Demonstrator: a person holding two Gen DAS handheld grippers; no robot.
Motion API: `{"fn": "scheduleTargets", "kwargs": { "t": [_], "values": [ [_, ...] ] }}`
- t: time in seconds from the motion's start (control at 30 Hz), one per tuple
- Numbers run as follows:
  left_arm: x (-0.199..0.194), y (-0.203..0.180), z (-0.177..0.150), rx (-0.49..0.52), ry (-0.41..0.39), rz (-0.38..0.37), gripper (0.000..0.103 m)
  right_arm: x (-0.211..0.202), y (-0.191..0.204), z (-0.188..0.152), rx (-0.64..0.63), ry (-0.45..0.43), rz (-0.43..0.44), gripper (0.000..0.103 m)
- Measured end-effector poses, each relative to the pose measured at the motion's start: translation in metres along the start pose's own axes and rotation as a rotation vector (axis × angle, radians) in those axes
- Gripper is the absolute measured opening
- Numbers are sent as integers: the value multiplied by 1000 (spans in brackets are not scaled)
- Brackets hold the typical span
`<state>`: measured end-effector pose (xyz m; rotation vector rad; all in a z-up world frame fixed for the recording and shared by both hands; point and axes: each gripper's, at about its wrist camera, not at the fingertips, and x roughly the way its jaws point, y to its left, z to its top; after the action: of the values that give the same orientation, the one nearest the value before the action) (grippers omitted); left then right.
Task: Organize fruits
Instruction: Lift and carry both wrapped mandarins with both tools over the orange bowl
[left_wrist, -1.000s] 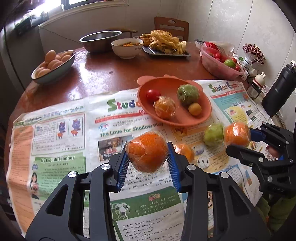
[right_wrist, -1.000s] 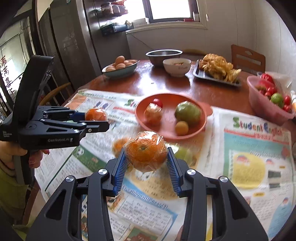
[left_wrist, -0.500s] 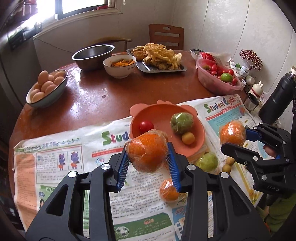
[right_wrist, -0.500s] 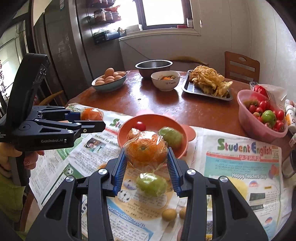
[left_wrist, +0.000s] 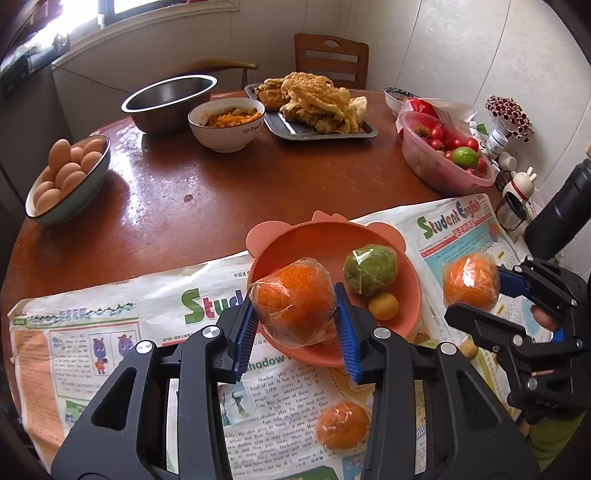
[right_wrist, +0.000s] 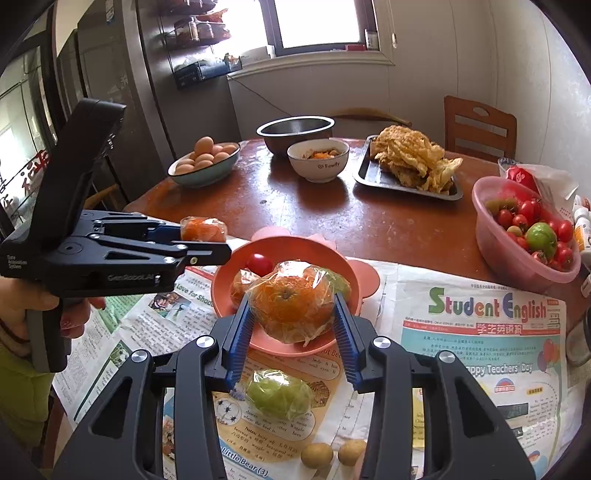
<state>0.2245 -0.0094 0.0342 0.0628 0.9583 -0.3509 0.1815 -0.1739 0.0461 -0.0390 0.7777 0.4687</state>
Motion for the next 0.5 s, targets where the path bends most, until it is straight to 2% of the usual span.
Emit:
{"fn": "scheduleTargets", "kwargs": {
  "t": [0.3, 0.5],
  "values": [
    [32, 10, -4, -24, 61, -8, 31, 32, 8, -7, -19, 67, 32, 41],
    [39, 16, -2, -37, 59, -21, 31, 53, 17, -10, -46, 112, 40, 41]
  ]
}}
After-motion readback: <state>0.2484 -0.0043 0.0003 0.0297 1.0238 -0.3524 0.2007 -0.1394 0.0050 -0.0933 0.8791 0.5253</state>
